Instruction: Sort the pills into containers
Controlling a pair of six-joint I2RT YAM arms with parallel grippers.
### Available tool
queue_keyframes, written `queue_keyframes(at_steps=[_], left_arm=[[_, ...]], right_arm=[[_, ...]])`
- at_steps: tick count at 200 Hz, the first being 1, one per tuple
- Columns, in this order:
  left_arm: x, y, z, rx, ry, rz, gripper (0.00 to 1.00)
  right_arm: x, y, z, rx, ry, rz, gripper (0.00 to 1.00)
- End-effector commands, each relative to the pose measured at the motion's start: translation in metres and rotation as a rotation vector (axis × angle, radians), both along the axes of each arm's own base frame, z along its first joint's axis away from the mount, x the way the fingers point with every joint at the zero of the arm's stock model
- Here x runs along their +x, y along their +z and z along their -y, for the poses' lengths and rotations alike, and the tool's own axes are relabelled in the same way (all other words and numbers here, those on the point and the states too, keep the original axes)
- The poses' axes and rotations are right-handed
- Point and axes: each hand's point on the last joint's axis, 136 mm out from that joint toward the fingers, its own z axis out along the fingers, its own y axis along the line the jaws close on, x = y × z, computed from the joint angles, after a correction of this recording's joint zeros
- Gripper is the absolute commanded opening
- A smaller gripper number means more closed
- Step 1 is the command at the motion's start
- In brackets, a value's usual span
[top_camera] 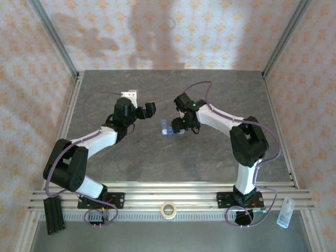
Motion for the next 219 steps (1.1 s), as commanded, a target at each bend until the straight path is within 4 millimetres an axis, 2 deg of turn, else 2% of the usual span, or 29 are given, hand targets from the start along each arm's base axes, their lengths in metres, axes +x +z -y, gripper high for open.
queue_keyframes(at_steps=[1,52,106,129,156,191,219], left_arm=[[0.012,0.009,0.011,-0.034,-0.051,-0.004,1.00],[0.027,-0.021,0.021,0.043,-0.096,-0.191,1.00],[0.035,-0.044,0.027,0.121,-0.139,-0.319,1.00],[0.036,-0.051,0.030,0.132,-0.164,-0.352,0.93],[0.034,-0.055,0.035,0.129,-0.191,-0.379,0.79],[0.033,-0.059,0.043,0.109,-0.227,-0.405,0.35],[0.033,-0.066,0.050,0.097,-0.254,-0.441,0.10]], right_arm=[[0.014,0.015,-0.001,0.054,-0.110,0.018,0.76],[0.021,-0.001,0.000,0.041,-0.171,0.004,0.75],[0.023,-0.026,0.000,0.036,-0.191,-0.033,0.74],[0.024,-0.035,0.003,0.039,-0.210,-0.047,0.74],[0.022,-0.043,0.007,0.038,-0.222,-0.061,0.73],[0.017,-0.049,0.008,0.039,-0.226,-0.076,0.73],[0.014,-0.052,0.008,0.047,-0.230,-0.085,0.72]])
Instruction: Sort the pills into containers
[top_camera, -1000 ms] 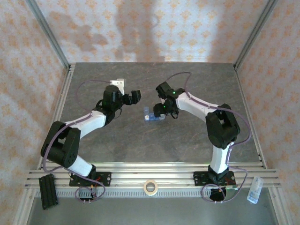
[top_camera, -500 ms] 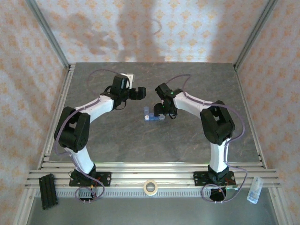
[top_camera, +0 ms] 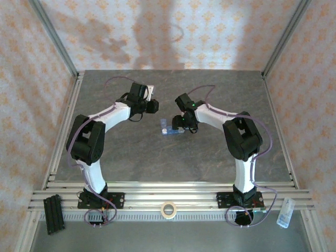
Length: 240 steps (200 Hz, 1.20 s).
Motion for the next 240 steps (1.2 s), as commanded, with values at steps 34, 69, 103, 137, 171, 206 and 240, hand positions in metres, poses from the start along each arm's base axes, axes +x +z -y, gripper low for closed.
queue_keyframes(at_steps=[34,69,103,137,171,206,240], left_arm=[[-0.001,-0.025,0.014,0.004,-0.051,-0.132,0.02],[-0.006,-0.040,0.025,0.027,-0.085,-0.203,0.00],[-0.012,-0.053,0.030,0.048,-0.113,-0.254,0.00],[-0.018,-0.056,0.035,0.032,-0.137,-0.281,0.00],[-0.025,-0.050,0.041,-0.004,-0.167,-0.297,0.00],[-0.031,-0.040,0.048,-0.042,-0.186,-0.299,0.00],[-0.038,-0.029,0.052,-0.055,-0.201,-0.291,0.00]], right_arm=[[-0.011,-0.020,0.013,-0.032,-0.033,-0.044,0.71],[-0.014,-0.023,0.013,-0.027,-0.039,-0.050,0.70],[-0.016,-0.024,0.014,-0.022,-0.046,-0.052,0.69],[-0.017,-0.026,0.015,-0.022,-0.055,-0.056,0.69],[-0.018,-0.028,0.016,-0.025,-0.065,-0.060,0.68],[-0.020,-0.031,0.016,-0.028,-0.072,-0.068,0.68],[-0.019,-0.033,0.017,-0.026,-0.083,-0.069,0.67]])
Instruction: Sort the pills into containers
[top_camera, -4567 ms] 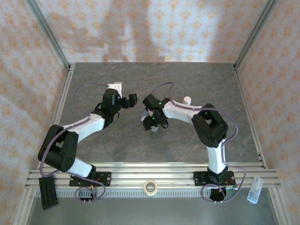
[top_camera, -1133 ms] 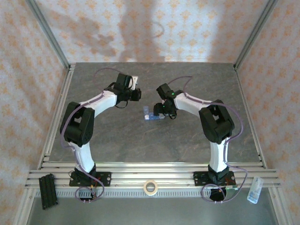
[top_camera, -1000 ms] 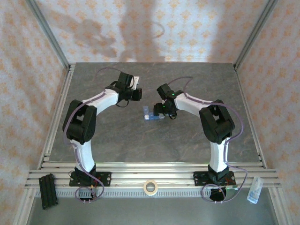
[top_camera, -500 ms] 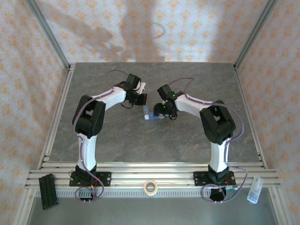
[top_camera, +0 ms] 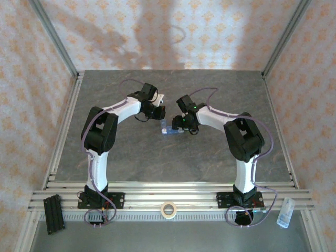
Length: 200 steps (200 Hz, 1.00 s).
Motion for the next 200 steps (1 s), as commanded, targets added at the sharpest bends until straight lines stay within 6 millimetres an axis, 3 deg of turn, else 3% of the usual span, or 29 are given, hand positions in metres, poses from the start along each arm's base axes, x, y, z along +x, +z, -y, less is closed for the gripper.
queue_keyframes(at_steps=[1,47,69,156,200], left_arm=[[-0.012,0.024,0.009,-0.040,-0.032,0.003,0.00],[-0.011,0.030,0.003,-0.021,-0.012,0.046,0.00],[-0.009,0.036,0.009,-0.048,-0.025,0.043,0.00],[-0.023,0.032,0.015,-0.087,-0.051,0.003,0.00],[-0.004,0.044,0.007,-0.047,0.004,0.078,0.00]], right_arm=[[-0.019,-0.030,0.022,-0.095,-0.033,-0.081,0.67],[-0.020,-0.033,0.022,-0.094,-0.036,-0.087,0.67],[-0.021,-0.034,0.023,-0.096,-0.036,-0.089,0.67],[-0.021,-0.035,0.021,-0.087,-0.033,-0.096,0.67],[-0.021,-0.036,0.020,-0.087,-0.032,-0.100,0.67]])
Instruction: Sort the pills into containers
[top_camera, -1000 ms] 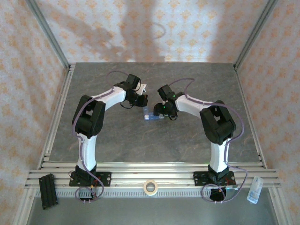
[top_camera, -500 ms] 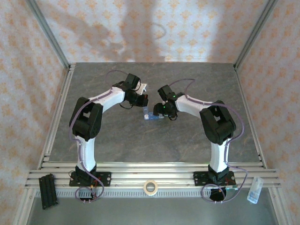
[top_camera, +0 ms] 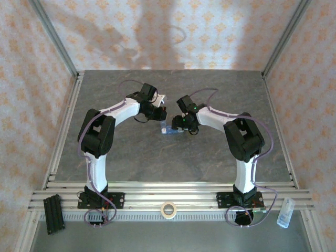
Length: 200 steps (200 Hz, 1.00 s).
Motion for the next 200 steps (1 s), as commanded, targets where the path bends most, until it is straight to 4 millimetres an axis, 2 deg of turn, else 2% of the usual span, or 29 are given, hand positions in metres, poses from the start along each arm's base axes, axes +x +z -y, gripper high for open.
queue_keyframes(at_steps=[1,36,75,125,200], left_arm=[[0.013,0.026,-0.002,0.010,0.042,0.080,0.00],[0.036,0.027,-0.018,0.076,0.123,0.113,0.00],[0.044,0.011,-0.024,0.115,0.135,0.057,0.00],[0.037,-0.012,-0.021,0.139,0.098,-0.044,0.00],[0.020,-0.014,-0.016,0.099,0.059,-0.097,0.00]], right_arm=[[-0.022,-0.034,0.023,-0.107,-0.021,-0.102,0.67],[-0.022,-0.034,0.023,-0.109,-0.022,-0.102,0.67],[-0.023,-0.035,0.024,-0.110,-0.023,-0.104,0.67],[-0.025,-0.036,0.025,-0.107,-0.025,-0.101,0.67],[-0.025,-0.038,0.025,-0.105,-0.026,-0.102,0.67]])
